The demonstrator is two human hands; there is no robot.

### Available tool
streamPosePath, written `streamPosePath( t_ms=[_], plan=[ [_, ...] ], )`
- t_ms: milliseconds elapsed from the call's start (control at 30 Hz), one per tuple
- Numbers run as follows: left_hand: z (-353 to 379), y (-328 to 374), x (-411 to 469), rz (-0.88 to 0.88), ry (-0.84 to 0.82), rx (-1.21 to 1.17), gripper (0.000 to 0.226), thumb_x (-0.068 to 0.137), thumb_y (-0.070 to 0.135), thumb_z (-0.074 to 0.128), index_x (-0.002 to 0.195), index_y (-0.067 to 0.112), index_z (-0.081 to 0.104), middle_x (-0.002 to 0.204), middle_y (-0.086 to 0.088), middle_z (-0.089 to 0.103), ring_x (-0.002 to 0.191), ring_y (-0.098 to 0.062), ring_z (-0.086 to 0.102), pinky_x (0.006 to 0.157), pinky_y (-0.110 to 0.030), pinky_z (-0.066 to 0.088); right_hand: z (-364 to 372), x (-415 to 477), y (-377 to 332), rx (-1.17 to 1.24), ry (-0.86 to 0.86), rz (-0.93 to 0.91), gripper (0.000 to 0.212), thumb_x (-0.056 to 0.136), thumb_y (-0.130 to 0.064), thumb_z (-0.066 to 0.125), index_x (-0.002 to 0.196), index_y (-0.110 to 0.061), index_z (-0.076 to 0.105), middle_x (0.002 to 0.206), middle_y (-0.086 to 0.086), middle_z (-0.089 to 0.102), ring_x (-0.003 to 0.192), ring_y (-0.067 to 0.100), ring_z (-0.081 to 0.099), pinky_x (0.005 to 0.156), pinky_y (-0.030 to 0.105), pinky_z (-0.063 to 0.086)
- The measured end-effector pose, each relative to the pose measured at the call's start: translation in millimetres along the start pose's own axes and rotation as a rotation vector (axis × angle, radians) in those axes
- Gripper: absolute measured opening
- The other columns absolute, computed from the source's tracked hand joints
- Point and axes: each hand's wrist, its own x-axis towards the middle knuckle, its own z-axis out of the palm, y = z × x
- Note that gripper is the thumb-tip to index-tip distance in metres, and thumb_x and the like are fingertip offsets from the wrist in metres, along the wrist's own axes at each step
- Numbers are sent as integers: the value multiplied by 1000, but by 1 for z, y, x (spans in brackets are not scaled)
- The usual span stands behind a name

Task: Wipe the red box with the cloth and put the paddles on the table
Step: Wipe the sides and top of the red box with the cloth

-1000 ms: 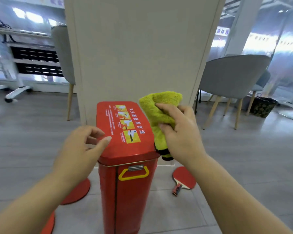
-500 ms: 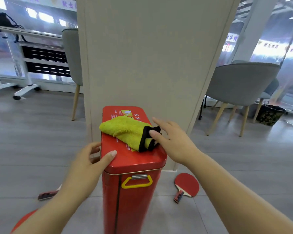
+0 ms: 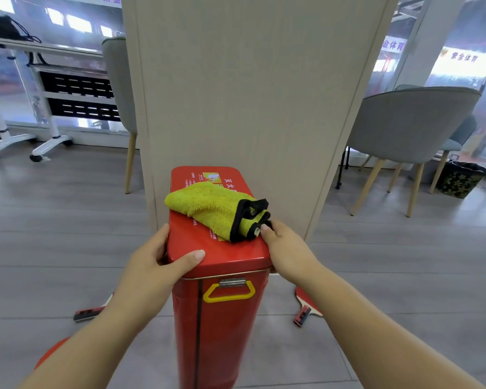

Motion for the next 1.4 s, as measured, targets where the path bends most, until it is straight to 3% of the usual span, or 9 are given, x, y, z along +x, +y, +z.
streamPosePath(
  t_ms=[100, 233, 333, 700, 833, 933, 1067, 1267, 1400],
  plan=[
    [0, -1, 1, -9, 22, -113, 50, 77, 6, 69, 121, 26, 57, 102, 11, 72, 91, -6, 69, 64, -12, 52, 5, -4, -3, -41, 59, 39, 34, 101, -37, 29, 110, -14, 52, 102, 11, 62, 93, 29, 59, 84, 43, 50],
    [-2, 0, 4, -26, -3, -152, 47, 79, -1, 64, 119, 23, 59, 104, 7, 72, 90, -6, 69, 65, -12, 52, 9, -13, -6, -37, 105, 52, 34, 102, -34, 29, 113, -10, 52, 106, 14, 62, 97, 33, 57, 78, 36, 44],
    [-9, 0, 10, -47, -64, -126, 42, 77, 0, 67, 110, 25, 62, 98, 10, 74, 86, -5, 69, 67, -14, 54, 8, -21, -3, 2, 109, 65, 35, 101, -36, 32, 115, -11, 51, 106, 14, 62, 95, 33, 59, 85, 46, 50],
    [-28, -2, 37, -91, -192, -89, 72, 52, 20, 80, 121, 22, 57, 94, 8, 74, 76, -6, 69, 63, -17, 53, 8, -39, -3, 194, 87, 130, 37, 88, -43, 45, 116, -20, 54, 103, 4, 64, 91, 27, 63, 82, 52, 54],
    [-32, -5, 27, -83, -246, -50, 97, 42, 36, 89, 130, 25, 49, 117, 7, 67, 93, -3, 67, 73, -16, 53, -3, -42, -5, 239, 6, 109, 13, 95, -30, 49, 102, -20, 54, 98, 7, 65, 89, 33, 66, 77, 51, 57],
    [-25, -13, 14, -40, -220, 162, 129, 27, 45, 94, 141, 34, 33, 126, 16, 58, 110, -4, 60, 85, -24, 51, -14, -47, 2, 333, -103, 73, 15, 98, -21, 49, 112, -21, 55, 98, 0, 65, 92, 25, 65, 78, 40, 59],
    [-17, -20, 13, 28, -31, 245, 115, 40, 10, 88, 141, 32, 37, 119, 7, 60, 106, -6, 60, 73, -13, 55, -12, -50, 10, 412, -110, 60, 20, 98, -20, 50, 116, -18, 57, 103, 11, 66, 94, 30, 65, 78, 39, 58],
    [-38, -14, 24, 11, -37, 405, 120, 34, 22, 95, 140, 32, 40, 110, 16, 61, 96, 8, 60, 87, -27, 46, 0, -50, 1, 467, -132, 48, 15, 93, -20, 58, 107, -18, 54, 98, 6, 68, 86, 21, 67, 75, 39, 60],
    [-76, -13, 33, 4, -10, 408, 101, 50, -4, 83, 138, 25, 42, 90, 30, 67, 86, 9, 63, 79, -16, 53, 29, -44, -15, 430, -149, 19, 51, 74, -39, 76, 109, -13, 49, 109, 14, 66, 92, 26, 69, 78, 48, 58]
  ],
)
